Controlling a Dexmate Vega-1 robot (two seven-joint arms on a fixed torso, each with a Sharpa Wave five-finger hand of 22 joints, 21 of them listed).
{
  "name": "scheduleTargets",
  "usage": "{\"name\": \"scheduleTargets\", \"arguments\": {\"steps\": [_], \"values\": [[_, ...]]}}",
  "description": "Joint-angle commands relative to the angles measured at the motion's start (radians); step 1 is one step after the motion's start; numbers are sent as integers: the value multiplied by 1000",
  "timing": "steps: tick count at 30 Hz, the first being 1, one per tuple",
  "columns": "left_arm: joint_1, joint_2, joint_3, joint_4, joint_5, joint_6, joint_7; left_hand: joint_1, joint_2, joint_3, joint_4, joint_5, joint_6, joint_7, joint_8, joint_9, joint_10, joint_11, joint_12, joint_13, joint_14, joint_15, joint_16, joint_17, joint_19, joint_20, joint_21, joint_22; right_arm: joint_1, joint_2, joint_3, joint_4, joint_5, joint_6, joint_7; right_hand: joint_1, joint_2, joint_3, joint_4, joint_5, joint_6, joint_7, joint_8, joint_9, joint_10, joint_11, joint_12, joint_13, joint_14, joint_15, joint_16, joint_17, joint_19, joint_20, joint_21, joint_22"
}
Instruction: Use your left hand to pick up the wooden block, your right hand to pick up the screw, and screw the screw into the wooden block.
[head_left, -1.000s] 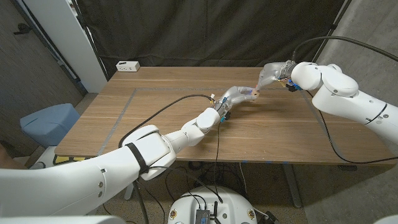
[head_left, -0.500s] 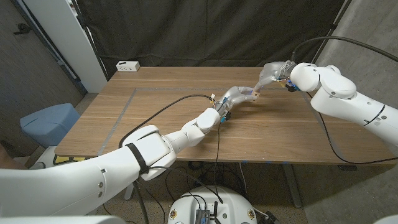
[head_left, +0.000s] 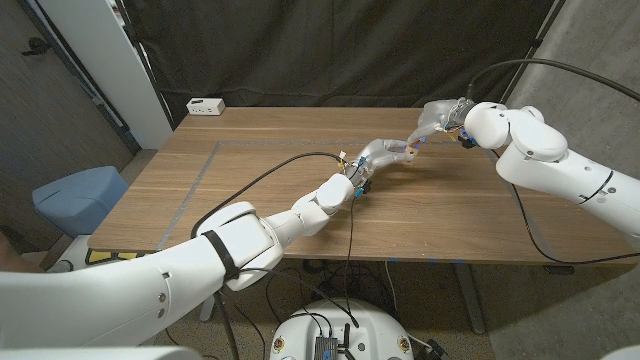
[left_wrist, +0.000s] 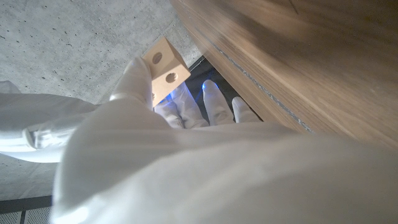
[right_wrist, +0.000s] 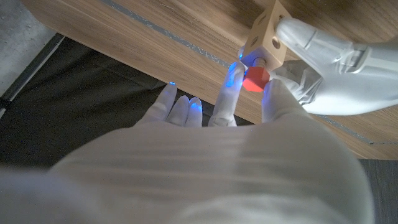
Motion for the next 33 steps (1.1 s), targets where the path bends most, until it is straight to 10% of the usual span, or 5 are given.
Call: {"name": "scheduleTargets", "arguments": {"steps": [1,33], "values": [[3,3,-1,-3,3,-7,1,14,31,22,16,3,17,-10,10,3,11,-3,4,4,9,-116,-1,4,8,0,6,3,-1,8,-13,-7,-52,-22,11,-17,1,-8,2,-1,32,-3,13,-2,18,-4,5,2,14,-8,9,3,16,-5,8,2],[20,8,-2,-20,31,-47,28,16,33,26,15,4,18,-8,10,3,13,-2,5,4,12,-117,-2,4,10,-1,7,3,-53,23,-4,-28,-146,-62,-16,-146,2,-79,41,18,207,-13,63,-33,121,-54,16,-8,78,-48,25,5,54,-24,7,3]]}}
